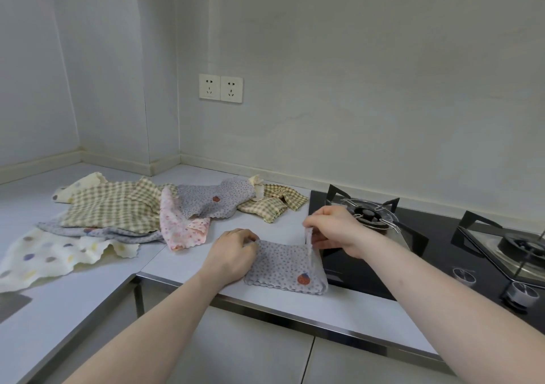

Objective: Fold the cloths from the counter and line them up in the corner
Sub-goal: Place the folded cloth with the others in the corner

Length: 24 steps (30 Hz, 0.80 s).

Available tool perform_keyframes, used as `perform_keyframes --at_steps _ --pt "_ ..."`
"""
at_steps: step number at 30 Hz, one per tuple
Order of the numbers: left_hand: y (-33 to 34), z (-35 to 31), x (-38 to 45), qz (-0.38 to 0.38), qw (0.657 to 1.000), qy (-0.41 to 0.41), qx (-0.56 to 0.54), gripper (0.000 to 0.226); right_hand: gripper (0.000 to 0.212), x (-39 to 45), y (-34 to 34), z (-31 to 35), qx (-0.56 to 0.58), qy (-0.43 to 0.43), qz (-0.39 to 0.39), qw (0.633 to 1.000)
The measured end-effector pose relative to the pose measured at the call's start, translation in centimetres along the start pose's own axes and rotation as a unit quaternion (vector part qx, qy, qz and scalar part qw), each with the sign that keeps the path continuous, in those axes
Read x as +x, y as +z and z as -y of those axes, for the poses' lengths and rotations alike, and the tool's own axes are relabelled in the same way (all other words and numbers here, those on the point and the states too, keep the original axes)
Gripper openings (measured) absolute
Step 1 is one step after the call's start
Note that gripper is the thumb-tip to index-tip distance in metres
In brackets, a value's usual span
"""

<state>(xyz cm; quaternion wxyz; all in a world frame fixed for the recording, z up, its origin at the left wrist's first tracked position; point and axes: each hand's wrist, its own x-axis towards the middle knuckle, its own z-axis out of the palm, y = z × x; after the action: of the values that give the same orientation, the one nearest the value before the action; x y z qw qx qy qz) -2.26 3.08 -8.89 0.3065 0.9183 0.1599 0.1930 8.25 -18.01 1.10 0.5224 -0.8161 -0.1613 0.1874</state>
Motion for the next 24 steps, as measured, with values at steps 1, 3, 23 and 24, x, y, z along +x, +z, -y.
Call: perform_keyframes --at_steps 1,3,23,24 --pt "-0.1 -0.1 0.0 -0.001 1.0 -0.004 -0.011 0.031 0.011 0.1 0.9 0.3 -0.004 -0.003 0.007 1.0" --pt "-0.2 -0.3 -0.2 -0.003 0.999 -0.01 -0.031 0.034 0.011 0.4 2.9 0.7 -0.017 -0.009 0.016 1.0" --pt "0.0 -0.2 0.4 0.027 0.999 -0.041 0.004 0.053 0.018 0.5 3.0 -2.4 -0.185 -0.104 -0.09 0.973" --pt "0.1 -0.1 0.5 0.033 0.998 -0.041 0.024 0.056 0.024 0.6 2.4 -3.2 -0.222 -0.098 -0.083 0.967"
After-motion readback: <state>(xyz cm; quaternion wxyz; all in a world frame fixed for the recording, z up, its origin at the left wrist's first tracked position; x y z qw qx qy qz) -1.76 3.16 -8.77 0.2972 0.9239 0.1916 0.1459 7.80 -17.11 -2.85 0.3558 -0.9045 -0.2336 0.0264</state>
